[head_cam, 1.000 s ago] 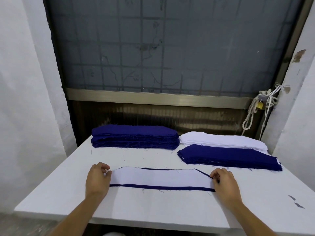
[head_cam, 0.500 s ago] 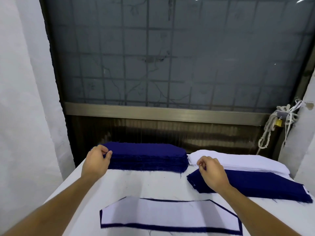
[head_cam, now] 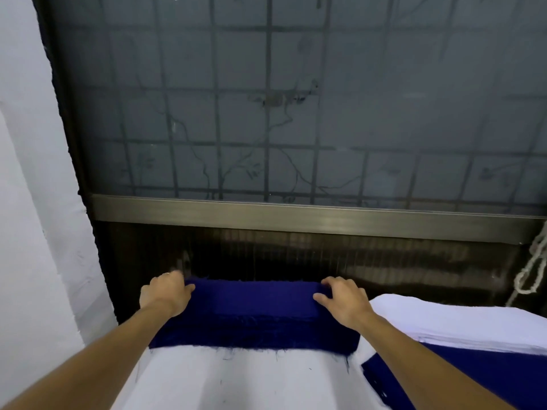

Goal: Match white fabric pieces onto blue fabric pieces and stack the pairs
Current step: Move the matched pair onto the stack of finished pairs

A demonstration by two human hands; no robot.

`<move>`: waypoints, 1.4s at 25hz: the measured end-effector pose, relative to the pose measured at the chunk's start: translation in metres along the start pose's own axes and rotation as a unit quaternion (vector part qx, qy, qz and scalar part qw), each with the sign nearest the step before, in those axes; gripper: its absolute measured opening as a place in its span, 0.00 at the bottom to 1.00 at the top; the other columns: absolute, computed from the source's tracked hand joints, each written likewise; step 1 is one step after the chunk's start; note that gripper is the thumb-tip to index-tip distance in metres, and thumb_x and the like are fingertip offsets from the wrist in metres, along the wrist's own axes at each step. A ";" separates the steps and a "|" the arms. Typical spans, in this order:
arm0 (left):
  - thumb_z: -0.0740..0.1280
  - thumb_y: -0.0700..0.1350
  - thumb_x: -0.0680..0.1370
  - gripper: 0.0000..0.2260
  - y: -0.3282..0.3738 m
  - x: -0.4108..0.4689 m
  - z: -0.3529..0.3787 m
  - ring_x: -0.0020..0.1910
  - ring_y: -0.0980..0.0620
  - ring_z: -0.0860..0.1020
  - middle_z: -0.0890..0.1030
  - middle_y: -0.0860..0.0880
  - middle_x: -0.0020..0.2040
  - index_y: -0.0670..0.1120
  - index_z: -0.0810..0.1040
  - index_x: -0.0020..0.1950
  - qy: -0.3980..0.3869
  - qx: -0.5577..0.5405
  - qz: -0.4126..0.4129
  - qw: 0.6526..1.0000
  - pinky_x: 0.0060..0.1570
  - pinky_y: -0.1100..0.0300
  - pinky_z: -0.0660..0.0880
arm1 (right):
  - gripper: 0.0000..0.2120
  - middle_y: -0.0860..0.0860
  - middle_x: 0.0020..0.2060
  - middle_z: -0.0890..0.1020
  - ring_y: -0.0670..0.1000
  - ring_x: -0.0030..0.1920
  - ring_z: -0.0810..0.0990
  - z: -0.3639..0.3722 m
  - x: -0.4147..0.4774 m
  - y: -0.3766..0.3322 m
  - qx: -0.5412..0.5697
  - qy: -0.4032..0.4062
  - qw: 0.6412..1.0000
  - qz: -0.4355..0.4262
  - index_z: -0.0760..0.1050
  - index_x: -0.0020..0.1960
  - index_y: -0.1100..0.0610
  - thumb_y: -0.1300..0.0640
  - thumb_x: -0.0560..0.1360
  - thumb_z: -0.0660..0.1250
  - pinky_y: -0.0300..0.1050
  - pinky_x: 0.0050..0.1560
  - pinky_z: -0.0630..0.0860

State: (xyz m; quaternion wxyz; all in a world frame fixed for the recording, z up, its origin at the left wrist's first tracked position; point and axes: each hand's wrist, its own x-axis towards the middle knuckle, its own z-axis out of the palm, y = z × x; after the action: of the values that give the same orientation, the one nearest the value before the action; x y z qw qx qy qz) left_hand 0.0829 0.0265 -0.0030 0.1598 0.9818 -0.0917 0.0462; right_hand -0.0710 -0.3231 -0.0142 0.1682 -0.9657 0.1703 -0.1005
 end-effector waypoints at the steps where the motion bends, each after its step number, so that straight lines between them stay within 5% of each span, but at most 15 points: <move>1: 0.65 0.54 0.82 0.12 -0.005 0.006 0.001 0.49 0.50 0.80 0.80 0.50 0.50 0.49 0.76 0.61 -0.003 -0.012 -0.008 1.000 0.55 0.50 0.79 | 0.23 0.49 0.66 0.76 0.52 0.68 0.72 0.004 0.005 0.000 -0.001 -0.001 1.000 0.008 0.71 0.72 0.50 0.42 0.81 0.63 0.55 0.71 0.67; 9: 0.73 0.51 0.76 0.09 -0.019 0.024 0.003 0.50 0.50 0.79 0.81 0.50 0.50 0.51 0.79 0.54 -0.017 -0.095 -0.032 0.995 0.57 0.48 0.79 | 0.10 0.47 0.50 0.81 0.52 0.59 0.75 0.013 0.013 0.000 0.097 0.090 0.988 0.073 0.75 0.55 0.46 0.48 0.77 0.72 0.54 0.63 0.71; 13: 0.74 0.52 0.76 0.09 -0.020 0.023 -0.001 0.52 0.48 0.80 0.81 0.51 0.51 0.53 0.75 0.49 -0.025 -0.082 -0.037 0.996 0.60 0.47 0.78 | 0.06 0.45 0.43 0.81 0.51 0.53 0.76 0.014 0.010 -0.001 0.057 0.136 0.987 0.059 0.74 0.46 0.44 0.46 0.77 0.71 0.51 0.56 0.73; 25: 0.68 0.44 0.81 0.08 -0.030 0.017 0.003 0.43 0.55 0.79 0.81 0.53 0.44 0.55 0.79 0.44 0.059 -0.176 0.031 0.982 0.44 0.59 0.77 | 0.12 0.45 0.51 0.84 0.49 0.60 0.75 0.012 0.000 0.005 -0.038 0.219 0.974 0.042 0.80 0.61 0.44 0.46 0.83 0.61 0.47 0.64 0.67; 29: 0.64 0.46 0.83 0.06 -0.022 0.006 -0.009 0.48 0.56 0.77 0.80 0.54 0.50 0.56 0.80 0.51 0.089 -0.128 0.106 0.982 0.52 0.58 0.77 | 0.16 0.45 0.61 0.81 0.49 0.66 0.70 0.015 -0.006 -0.004 -0.050 0.207 0.976 0.043 0.75 0.69 0.46 0.47 0.83 0.61 0.48 0.67 0.66; 32: 0.63 0.49 0.83 0.10 -0.011 -0.014 -0.022 0.51 0.59 0.75 0.80 0.56 0.54 0.55 0.82 0.60 0.142 -0.047 0.205 0.967 0.55 0.62 0.75 | 0.21 0.43 0.68 0.75 0.48 0.70 0.67 0.018 -0.012 -0.041 -0.042 0.181 0.981 -0.049 0.69 0.74 0.46 0.48 0.82 0.62 0.48 0.70 0.64; 35: 0.63 0.53 0.83 0.09 0.003 -0.038 -0.039 0.53 0.60 0.76 0.79 0.59 0.52 0.57 0.81 0.58 0.161 0.000 0.296 0.942 0.49 0.67 0.73 | 0.23 0.40 0.68 0.74 0.46 0.70 0.66 0.023 -0.019 -0.106 0.018 0.153 0.972 -0.176 0.67 0.74 0.43 0.48 0.80 0.65 0.47 0.70 0.64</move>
State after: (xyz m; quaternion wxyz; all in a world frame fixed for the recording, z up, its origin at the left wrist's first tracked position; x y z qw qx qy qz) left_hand 0.0423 0.0430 0.0304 0.1510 0.8898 -0.3516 0.2485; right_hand -0.0511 -0.2158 0.0001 0.1367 -0.9506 0.0198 -0.2780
